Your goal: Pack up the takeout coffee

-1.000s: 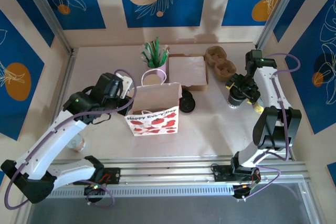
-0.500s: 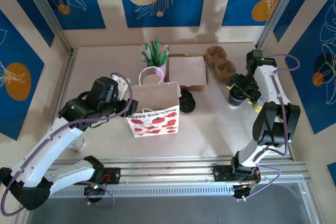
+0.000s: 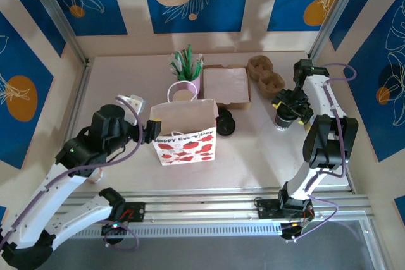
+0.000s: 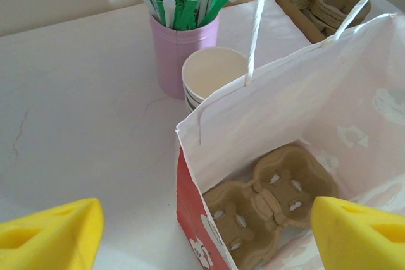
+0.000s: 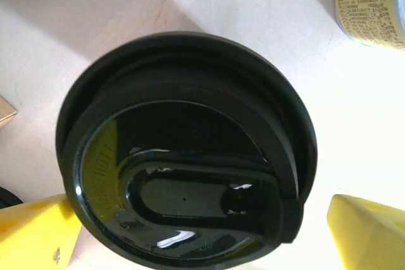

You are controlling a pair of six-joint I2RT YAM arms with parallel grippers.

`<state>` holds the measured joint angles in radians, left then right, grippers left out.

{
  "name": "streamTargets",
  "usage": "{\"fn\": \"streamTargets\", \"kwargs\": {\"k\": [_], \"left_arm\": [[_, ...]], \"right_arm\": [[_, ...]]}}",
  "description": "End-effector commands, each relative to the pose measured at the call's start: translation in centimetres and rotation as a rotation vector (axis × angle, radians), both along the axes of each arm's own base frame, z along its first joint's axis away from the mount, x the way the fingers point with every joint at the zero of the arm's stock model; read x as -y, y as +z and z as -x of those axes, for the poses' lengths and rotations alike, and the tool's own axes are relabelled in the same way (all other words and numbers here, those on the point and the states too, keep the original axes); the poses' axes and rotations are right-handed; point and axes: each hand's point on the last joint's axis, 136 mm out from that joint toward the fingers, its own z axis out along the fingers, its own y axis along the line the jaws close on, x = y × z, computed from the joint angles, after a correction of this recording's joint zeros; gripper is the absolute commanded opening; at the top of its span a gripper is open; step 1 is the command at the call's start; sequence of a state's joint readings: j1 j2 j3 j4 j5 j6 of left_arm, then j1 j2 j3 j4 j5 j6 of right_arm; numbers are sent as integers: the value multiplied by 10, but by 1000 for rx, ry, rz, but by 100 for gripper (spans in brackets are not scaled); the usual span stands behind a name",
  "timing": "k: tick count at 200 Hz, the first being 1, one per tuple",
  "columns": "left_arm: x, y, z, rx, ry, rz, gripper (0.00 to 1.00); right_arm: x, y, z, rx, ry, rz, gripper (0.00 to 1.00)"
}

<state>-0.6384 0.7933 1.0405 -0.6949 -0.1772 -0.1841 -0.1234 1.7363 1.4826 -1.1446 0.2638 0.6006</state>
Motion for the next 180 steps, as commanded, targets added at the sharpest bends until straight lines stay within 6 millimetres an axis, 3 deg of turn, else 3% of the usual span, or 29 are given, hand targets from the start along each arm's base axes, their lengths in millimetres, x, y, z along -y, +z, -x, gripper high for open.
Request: {"fn": "streamTargets", "kwargs": {"k": [1,85,130,180], "left_arm": [[-3,-2,-9,31,38,8,85],[-8,-17,-11,35,52,-15,85],[-10,-19,-11,39,55,-22,85],[-12,-19,-11,47,62,-20,85]], "right_arm": [[1,0,1,-35,18,27,99],[1,0,-1,-39,25,50,99],[0,15,-1,18,11,32,99],[-3,9,2,13,9,14,99]]}}
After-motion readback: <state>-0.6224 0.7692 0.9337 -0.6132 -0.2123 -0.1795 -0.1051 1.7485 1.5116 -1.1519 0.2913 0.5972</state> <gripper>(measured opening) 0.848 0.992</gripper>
